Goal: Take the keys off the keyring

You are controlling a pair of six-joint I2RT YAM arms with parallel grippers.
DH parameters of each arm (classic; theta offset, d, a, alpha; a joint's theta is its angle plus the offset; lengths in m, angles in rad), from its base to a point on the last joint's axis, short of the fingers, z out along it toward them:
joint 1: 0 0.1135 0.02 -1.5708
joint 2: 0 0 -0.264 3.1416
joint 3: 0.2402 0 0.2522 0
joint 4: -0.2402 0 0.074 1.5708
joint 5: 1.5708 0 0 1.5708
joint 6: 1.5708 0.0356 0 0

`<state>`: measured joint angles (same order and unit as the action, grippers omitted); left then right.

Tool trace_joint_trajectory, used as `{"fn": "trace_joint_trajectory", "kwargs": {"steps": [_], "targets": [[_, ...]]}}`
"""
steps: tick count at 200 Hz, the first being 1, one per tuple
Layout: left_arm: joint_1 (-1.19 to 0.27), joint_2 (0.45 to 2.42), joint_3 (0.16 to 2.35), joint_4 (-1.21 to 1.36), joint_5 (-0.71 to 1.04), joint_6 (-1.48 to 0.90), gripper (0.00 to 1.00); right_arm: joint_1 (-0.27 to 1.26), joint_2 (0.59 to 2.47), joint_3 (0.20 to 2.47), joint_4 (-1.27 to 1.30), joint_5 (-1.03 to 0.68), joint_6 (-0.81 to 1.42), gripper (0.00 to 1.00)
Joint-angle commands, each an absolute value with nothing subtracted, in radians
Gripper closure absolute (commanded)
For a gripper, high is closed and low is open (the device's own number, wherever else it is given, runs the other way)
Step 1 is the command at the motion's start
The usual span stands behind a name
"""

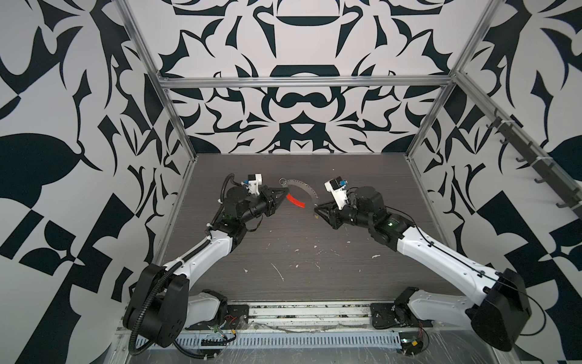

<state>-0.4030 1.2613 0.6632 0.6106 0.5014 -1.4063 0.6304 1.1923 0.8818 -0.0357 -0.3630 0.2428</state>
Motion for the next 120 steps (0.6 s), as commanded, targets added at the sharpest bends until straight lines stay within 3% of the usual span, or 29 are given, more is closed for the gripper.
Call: {"fn": "trace_joint_trajectory", "kwargs": {"steps": [1, 46, 74, 120], "targets": [[-0.399, 1.239, 0.665, 0.670, 0.513, -1.424, 1.00, 0.635, 1.188, 0.928, 0.021, -0.378, 0.234, 0.78], [-0.395, 1.235, 0.660, 0.670, 0.513, -1.426, 1.00, 0.637, 1.189, 0.927, 0.018, -0.377, 0.233, 0.88], [-0.393, 1.236, 0.658, 0.673, 0.512, -1.431, 1.00, 0.635, 1.179, 0.925, 0.011, -0.367, 0.234, 1.00], [-0.386, 1.231, 0.652, 0.667, 0.509, -1.431, 0.97, 0.635, 1.151, 0.947, -0.058, -0.357, 0.232, 1.00]]}}
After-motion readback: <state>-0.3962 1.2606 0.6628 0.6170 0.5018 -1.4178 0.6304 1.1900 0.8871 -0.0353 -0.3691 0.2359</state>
